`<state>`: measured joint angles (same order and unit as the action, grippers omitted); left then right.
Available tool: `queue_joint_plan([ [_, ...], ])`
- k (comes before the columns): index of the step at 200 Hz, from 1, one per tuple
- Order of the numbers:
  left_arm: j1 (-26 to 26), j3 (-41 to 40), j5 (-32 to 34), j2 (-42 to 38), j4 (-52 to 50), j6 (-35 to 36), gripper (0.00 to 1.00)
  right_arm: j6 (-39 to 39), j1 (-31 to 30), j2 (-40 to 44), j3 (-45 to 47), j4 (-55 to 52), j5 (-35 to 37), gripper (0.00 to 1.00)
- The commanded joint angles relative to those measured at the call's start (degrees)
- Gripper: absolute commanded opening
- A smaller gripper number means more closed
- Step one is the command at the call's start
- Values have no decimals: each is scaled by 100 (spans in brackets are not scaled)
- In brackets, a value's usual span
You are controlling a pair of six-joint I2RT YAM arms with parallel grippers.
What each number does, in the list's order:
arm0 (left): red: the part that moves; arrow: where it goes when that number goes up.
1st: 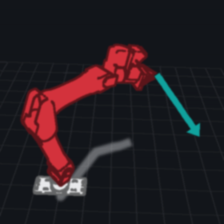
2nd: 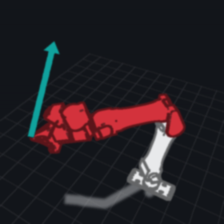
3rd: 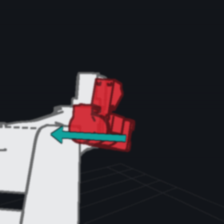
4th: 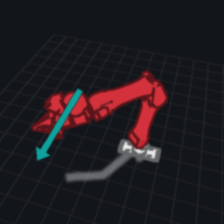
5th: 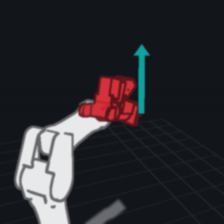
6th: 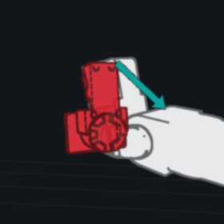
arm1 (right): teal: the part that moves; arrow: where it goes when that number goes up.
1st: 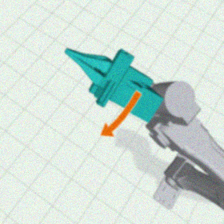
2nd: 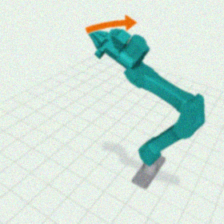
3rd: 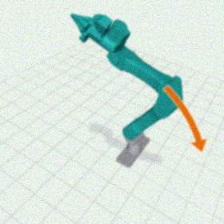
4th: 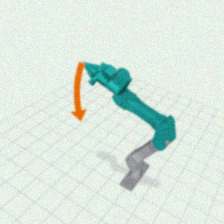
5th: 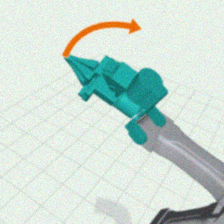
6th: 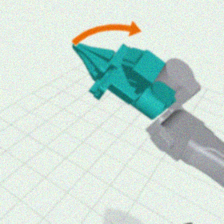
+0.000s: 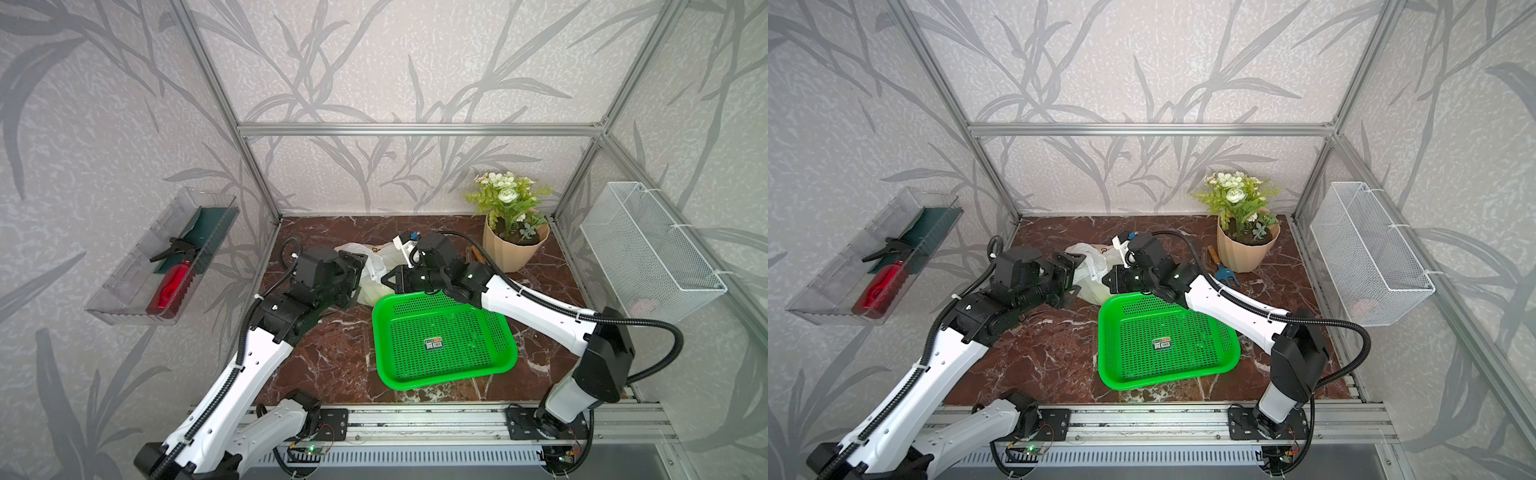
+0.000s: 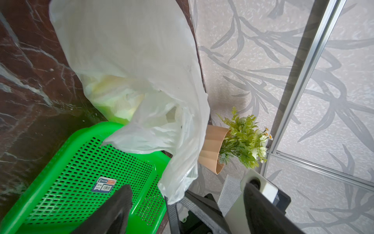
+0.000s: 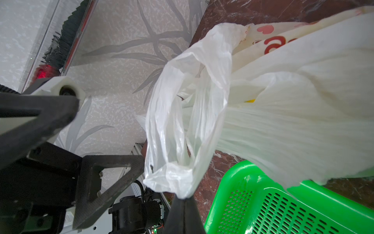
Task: Place the banana into a plastic bag & tie a knot
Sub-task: Cross the plastic bag at the center of the board.
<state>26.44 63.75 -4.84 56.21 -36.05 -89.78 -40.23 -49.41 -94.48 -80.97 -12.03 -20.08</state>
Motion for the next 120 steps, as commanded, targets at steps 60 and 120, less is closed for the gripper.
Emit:
queue_joint_plan([
  [60,229,-779,1245,494,2238,1857,99,94,-7,123,-10,35,-197,0],
  [120,160,-619,1184,770,1849,2159,99,90,17,131,-44,28,-205,0],
])
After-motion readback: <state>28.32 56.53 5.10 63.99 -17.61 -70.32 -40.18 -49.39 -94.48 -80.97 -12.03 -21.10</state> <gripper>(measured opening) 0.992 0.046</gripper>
